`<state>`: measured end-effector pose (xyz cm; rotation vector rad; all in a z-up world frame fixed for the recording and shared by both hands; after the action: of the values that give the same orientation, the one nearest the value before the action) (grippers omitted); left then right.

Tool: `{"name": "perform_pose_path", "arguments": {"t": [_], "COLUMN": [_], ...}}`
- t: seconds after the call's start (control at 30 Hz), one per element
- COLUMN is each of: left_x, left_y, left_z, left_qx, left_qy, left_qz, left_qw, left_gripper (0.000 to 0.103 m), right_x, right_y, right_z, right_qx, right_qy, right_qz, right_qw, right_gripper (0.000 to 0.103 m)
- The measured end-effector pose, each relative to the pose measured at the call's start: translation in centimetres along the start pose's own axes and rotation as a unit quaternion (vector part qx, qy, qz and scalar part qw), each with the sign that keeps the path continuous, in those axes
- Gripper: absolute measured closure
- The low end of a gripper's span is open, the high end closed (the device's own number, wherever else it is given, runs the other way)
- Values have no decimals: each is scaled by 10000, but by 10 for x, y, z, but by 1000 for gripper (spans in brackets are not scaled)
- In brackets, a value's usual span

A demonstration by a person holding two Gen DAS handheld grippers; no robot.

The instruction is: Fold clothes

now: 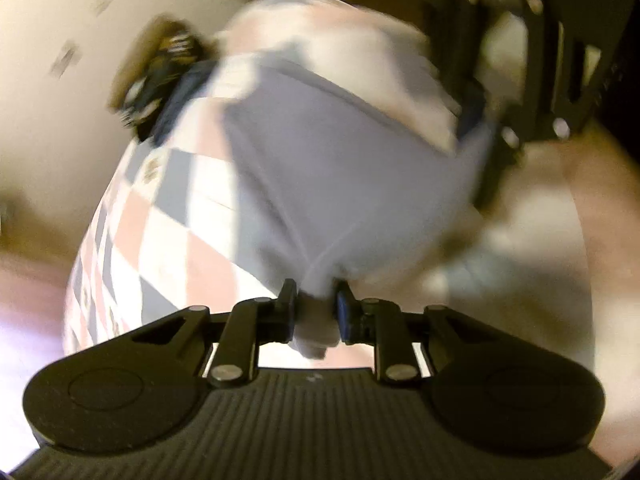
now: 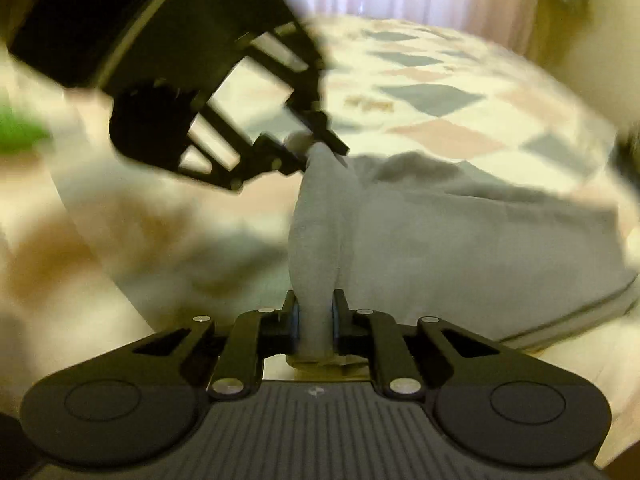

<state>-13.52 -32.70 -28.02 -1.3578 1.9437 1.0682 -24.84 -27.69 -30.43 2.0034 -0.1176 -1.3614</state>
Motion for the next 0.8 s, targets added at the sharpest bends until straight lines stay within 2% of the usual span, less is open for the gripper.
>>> {"name": "perform_pose_path", "arguments": {"t": [0.03,0.1,0.13,0.17,0.2,0.27,0.3,0.37,0.4,0.47,0.5,0.57,0.67,0.77,0.8], "left_x": [2,10,16,22,28,46,58,82,91,113,119,123,114,118,120], "left_y": [15,49,63,78,88,104,106,109,105,103,101,93,86,92,94], "left_z": [-17,-51,-68,-86,-102,-126,-130,-135,-129,-109,-98,-80,-66,-71,-72], "left_qx": [-318,-1005,-1414,-1944,-2467,-3507,-4012,-4961,-5251,-5682,-5824,-6124,-6378,-6434,-6410], "left_qy": [3,148,280,401,445,550,491,366,299,213,177,136,215,318,343], "left_qz": [4,74,150,247,281,264,195,46,-99,-525,-701,-946,-936,-967,-967], "left_qw": [9995,9948,9894,9798,9677,9345,9145,8675,8504,8210,8097,7847,7642,7588,7607], "left_gripper": [81,78,78,78,70,68,69,69,69,71,72,73,74,74,74], "right_x": [-12,-31,-38,-43,-44,-40,-37,-17,-7,7,7,0,-19,-43,-44], "right_y": [6,19,25,30,35,40,40,36,34,29,29,39,49,54,51], "right_z": [25,81,109,138,166,222,250,303,324,354,356,354,350,347,351], "right_qx": [380,930,1115,1241,1365,1622,1753,2113,2287,2565,2515,2043,1604,1369,1430], "right_qy": [340,620,728,682,667,641,612,629,631,755,873,912,861,757,689], "right_qz": [65,223,266,311,272,218,234,19,-108,-296,-275,-187,67,399,408], "right_qw": [9987,9935,9907,9894,9880,9844,9823,9754,9714,9631,9635,9745,9833,9869,9865], "right_gripper": [89,89,89,89,89,89,89,89,88,89,89,89,90,90,90]}}
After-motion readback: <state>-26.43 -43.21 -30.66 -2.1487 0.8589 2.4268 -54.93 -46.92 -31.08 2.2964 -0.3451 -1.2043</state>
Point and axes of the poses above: each gripper's, at about its wrist camera, not at the fingertips, and x roughly the way its jaws point, z to its right, y to its top, the point moved 1 cm from there along x, roughly the way its jaws point, and after that the axes turned 3 degrees about -z, right-handed, at the moved point
